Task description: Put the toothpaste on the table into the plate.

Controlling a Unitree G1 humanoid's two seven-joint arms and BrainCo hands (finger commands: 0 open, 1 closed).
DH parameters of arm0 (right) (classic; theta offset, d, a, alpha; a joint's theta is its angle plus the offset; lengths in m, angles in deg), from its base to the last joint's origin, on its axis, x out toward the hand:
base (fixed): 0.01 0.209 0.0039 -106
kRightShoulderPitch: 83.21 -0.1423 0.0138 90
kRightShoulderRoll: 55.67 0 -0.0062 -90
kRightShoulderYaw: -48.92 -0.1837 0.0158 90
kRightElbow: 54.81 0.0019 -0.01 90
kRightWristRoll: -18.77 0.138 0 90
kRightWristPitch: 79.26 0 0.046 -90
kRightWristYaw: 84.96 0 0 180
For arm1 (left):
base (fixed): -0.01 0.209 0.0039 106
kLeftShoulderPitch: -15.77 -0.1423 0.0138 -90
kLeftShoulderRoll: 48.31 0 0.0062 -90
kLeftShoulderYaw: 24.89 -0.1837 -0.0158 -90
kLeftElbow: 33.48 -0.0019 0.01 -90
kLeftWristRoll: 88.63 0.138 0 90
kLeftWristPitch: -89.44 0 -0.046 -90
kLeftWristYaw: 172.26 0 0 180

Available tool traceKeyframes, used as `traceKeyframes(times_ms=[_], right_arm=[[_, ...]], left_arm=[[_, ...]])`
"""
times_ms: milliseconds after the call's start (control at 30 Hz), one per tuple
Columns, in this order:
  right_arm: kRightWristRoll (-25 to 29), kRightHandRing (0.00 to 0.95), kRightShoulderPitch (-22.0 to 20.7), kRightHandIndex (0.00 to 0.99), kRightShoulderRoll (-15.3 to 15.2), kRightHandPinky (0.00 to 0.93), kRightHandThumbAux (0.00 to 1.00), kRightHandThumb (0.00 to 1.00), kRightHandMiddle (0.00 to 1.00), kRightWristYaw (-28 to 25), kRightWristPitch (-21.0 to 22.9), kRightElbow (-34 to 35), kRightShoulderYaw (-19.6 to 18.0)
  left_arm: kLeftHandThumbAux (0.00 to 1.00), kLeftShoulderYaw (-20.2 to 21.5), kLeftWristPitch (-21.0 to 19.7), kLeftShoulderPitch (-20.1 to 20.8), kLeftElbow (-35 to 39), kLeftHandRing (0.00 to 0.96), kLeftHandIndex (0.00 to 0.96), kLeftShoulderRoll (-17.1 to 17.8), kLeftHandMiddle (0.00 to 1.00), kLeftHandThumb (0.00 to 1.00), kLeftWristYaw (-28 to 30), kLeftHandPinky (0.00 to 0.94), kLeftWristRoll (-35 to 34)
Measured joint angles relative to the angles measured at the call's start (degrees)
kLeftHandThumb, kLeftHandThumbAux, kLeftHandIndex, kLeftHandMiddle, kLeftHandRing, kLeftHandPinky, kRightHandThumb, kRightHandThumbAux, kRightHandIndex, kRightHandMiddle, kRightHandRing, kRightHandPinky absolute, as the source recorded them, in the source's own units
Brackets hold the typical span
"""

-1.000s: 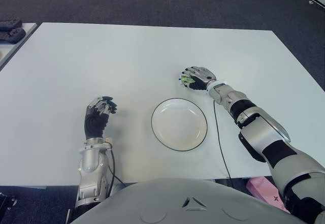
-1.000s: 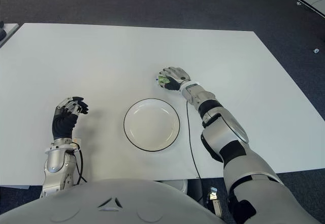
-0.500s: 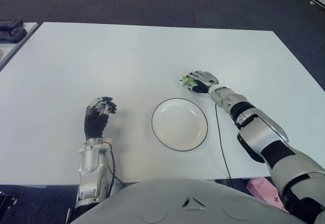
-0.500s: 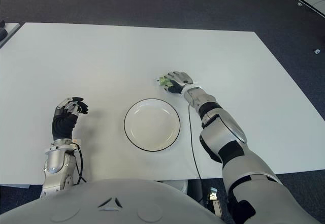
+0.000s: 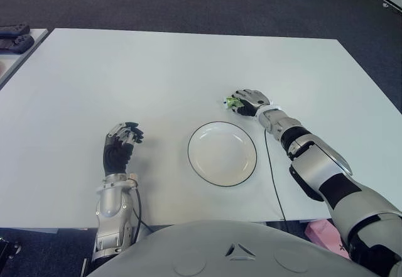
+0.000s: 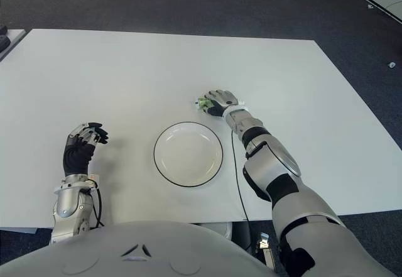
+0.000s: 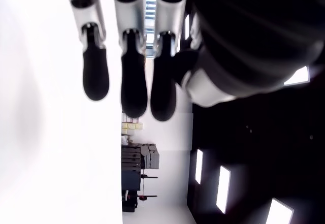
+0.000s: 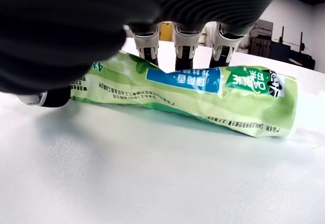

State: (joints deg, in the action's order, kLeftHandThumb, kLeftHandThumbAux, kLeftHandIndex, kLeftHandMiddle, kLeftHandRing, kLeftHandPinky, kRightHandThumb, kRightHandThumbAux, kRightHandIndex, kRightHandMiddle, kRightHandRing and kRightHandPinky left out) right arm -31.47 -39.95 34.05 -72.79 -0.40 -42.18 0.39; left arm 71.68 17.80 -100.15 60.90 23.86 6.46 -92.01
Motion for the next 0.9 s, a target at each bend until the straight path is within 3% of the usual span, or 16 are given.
traceKeyframes(times_ms=[900], right_arm=[[3.50, 0.000, 0.49, 0.000, 0.80, 0.000, 0.141, 0.615, 0.000, -2.26, -0.05, -0.03, -4.30]], left_arm=[[0.722, 1.28, 0.19, -0.40, 0.23, 0.562, 0.436, 0.06, 0.549, 0.703, 0.00, 0.538, 0.01]])
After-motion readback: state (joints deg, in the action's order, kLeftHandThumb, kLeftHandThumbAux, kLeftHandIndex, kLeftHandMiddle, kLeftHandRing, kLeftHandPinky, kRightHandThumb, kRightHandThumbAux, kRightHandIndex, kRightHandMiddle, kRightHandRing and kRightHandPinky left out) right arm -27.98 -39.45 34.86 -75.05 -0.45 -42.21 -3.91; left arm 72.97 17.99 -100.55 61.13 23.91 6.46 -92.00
